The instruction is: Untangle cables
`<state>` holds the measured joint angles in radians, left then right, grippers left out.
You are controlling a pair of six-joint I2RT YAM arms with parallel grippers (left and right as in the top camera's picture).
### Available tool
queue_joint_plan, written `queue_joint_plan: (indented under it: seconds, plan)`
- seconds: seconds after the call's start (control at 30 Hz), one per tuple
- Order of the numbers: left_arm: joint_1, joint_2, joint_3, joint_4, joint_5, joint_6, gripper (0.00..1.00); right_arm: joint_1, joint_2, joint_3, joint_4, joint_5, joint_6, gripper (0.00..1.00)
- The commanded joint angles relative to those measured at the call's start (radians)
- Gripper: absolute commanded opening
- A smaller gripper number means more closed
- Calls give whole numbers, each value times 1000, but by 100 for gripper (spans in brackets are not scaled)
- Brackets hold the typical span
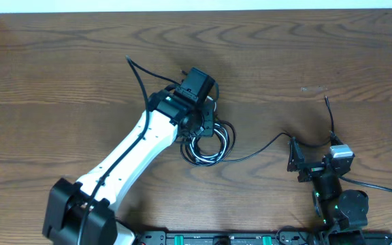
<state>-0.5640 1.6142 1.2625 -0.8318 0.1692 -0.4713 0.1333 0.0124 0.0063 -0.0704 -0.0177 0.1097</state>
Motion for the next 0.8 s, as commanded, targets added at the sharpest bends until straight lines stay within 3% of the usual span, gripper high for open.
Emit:
queue_joint_plan:
  seconds: [0.0, 0.23, 0.6, 0.77]
  plan:
    - [0, 53, -18, -16, -46, 3, 45, -3, -5, -1, -5, 8, -10, 99]
    - [10, 119, -18, -115, -130, 31, 45, -3, -5, -1, -5, 8, -10, 99]
    - [52, 119, -18, -100, -127, 25, 49, -3, -5, -1, -5, 8, -10, 99]
    - [53, 119, -18, -105, 30, 4, 50, -3, -5, -1, -5, 8, -10, 99]
